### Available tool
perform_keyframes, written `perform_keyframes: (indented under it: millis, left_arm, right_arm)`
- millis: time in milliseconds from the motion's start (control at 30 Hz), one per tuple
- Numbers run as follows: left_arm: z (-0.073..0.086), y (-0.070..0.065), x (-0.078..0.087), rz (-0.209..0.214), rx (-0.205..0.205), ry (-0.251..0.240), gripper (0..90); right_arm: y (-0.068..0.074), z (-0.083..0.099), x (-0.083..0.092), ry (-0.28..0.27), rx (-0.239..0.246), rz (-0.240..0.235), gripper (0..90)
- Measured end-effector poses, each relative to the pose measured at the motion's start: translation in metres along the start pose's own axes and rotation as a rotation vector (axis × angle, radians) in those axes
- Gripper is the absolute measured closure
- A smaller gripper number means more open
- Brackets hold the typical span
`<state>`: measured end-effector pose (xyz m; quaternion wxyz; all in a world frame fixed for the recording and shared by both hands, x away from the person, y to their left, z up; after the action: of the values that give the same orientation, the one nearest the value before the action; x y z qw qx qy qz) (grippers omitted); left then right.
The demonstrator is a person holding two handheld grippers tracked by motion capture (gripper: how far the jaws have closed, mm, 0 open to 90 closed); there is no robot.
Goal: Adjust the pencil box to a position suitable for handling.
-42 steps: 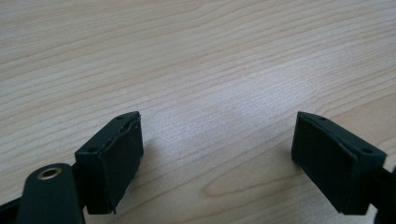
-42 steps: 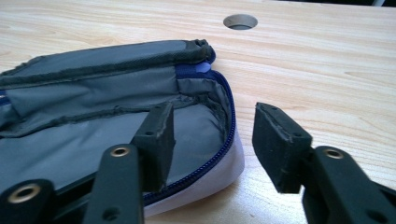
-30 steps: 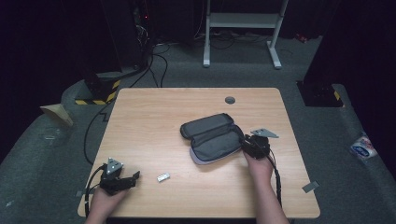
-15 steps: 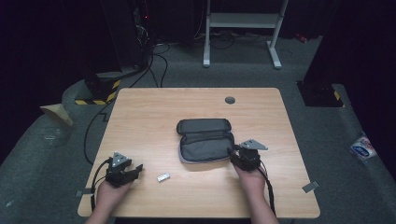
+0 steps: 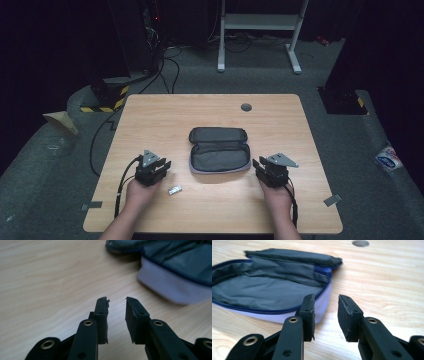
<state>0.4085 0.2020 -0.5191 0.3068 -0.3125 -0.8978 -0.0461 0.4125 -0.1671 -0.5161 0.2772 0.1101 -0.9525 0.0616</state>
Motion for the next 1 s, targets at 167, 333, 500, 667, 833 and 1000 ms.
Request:
perform_keyframes:
  millis: [167, 333, 500, 667, 833, 1000]
  left_arm:
    - [-0.010, -0.009, -0.036, 0.000, 0.003, 0.071, 71.7]
    - [-0.010, -0.012, -0.048, 0.014, 0.045, 0.075, 69.6]
    - [-0.008, -0.015, -0.047, 0.020, 0.051, 0.084, 70.9]
    - [-0.004, -0.009, -0.035, 0.013, 0.074, 0.065, 71.6]
    - [-0.001, -0.004, -0.031, 0.017, 0.085, 0.069, 72.4]
    - [0.000, -0.002, -0.031, 0.003, 0.085, 0.059, 72.2]
  right_arm:
    - [-0.003, 0.001, -0.021, 0.034, 0.001, 0.038, 66.8]
    - [-0.003, 0.003, -0.043, 0.071, -0.010, 0.035, 66.9]
    - [0.005, -0.001, -0.048, 0.081, 0.024, 0.025, 69.1]
    - [0.018, -0.004, -0.050, 0.081, 0.044, -0.003, 69.0]
    - [0.029, -0.008, -0.055, 0.078, 0.055, -0.012, 68.6]
    - [0.028, -0.010, -0.058, 0.090, 0.057, -0.008, 66.2]
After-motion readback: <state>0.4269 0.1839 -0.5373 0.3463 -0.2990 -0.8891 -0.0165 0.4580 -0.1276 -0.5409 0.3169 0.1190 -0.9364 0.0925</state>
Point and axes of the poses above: each handheld gripper's, and its own axes: x roughly backward along the jaws, z roughly out of its underside, y roughly to its left, the point moved 4 cm from there along -x, roughly forward along the jaws, and after that the axes turned 12 degrees about z, right-handed, at the moved point
